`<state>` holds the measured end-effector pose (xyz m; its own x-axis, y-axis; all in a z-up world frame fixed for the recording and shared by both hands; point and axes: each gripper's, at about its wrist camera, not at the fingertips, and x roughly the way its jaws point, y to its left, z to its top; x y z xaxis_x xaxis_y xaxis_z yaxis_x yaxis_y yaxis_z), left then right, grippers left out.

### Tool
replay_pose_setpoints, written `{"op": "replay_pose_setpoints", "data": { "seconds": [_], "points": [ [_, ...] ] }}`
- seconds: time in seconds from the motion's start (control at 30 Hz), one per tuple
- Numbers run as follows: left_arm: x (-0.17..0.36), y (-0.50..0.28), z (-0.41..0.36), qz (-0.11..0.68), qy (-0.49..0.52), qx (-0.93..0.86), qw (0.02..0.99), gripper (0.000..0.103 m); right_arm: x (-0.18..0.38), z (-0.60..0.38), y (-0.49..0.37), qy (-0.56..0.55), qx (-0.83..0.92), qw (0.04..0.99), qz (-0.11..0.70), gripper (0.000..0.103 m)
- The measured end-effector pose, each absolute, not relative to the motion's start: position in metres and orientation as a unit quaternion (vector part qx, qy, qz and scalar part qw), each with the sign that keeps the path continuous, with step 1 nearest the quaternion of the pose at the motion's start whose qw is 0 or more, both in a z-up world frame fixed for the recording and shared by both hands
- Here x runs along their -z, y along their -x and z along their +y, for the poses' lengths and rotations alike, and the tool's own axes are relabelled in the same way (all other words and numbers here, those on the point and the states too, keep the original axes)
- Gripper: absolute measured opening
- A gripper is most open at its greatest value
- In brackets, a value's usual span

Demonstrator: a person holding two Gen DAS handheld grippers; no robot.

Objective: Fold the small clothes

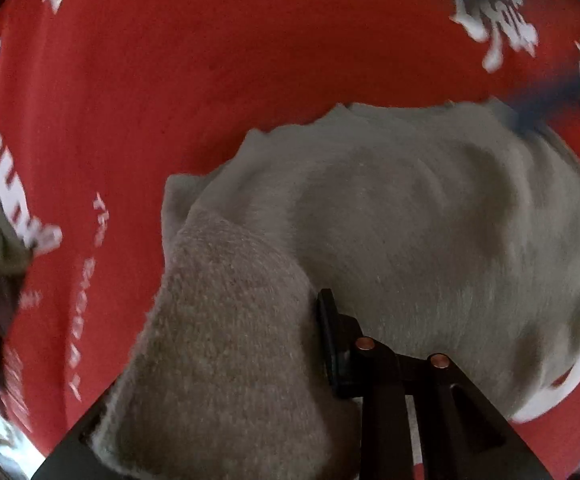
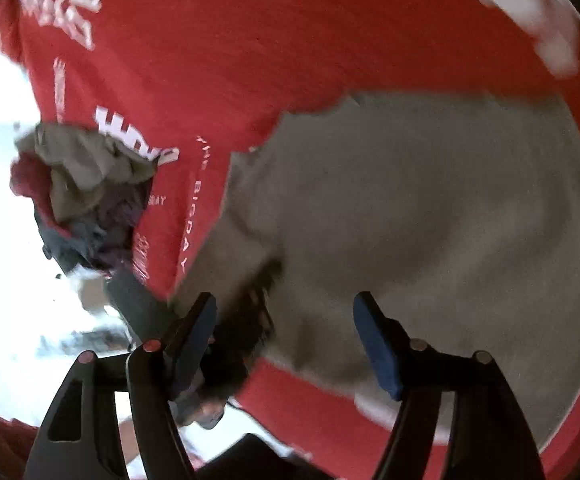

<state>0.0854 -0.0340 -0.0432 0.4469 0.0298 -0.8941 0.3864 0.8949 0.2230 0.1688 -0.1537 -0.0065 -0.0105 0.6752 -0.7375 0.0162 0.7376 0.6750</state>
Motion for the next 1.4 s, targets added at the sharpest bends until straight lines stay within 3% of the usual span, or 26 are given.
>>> {"op": "replay_pose_setpoints", "data": {
  "seconds": [0.37,0.73,0.77,0.83,0.9,0.93,1.03,1.4],
  "points": [
    [0.044,-0.076,-0.037,0.478,-0.252,0.135,0.831,0.028,0.062,0.023,-0.261,-0.038,-0.323,0.516,0.793,0.09],
    [0.043,-0.071,-0.032,0.474,-0.254,0.143,0.831,0.028,0.102,0.086,-0.25,0.147,-0.307,0.478,0.81,0.09],
    [0.043,-0.071,-0.032,0.475,-0.254,0.143,0.83,0.028,0.105,0.084,-0.25,0.152,-0.302,0.478,0.811,0.088],
    [0.041,-0.072,-0.03,0.475,-0.25,0.146,0.831,0.028,0.106,0.081,-0.249,0.16,-0.293,0.49,0.805,0.049],
    [0.036,-0.072,-0.03,0.475,-0.245,0.151,0.831,0.028,0.101,0.07,-0.252,0.129,-0.296,0.504,0.801,0.028],
    [0.034,-0.072,-0.03,0.477,-0.242,0.153,0.831,0.028,0.097,0.063,-0.254,0.107,-0.299,0.51,0.799,0.024],
    [0.025,-0.074,-0.029,0.492,-0.216,0.161,0.828,0.028,0.083,0.038,-0.256,0.048,-0.314,0.531,0.785,0.015],
    [-0.038,-0.074,-0.065,0.48,-0.165,0.195,0.839,0.028,0.024,-0.05,-0.244,-0.14,-0.363,0.592,0.706,0.015]
  ]
}}
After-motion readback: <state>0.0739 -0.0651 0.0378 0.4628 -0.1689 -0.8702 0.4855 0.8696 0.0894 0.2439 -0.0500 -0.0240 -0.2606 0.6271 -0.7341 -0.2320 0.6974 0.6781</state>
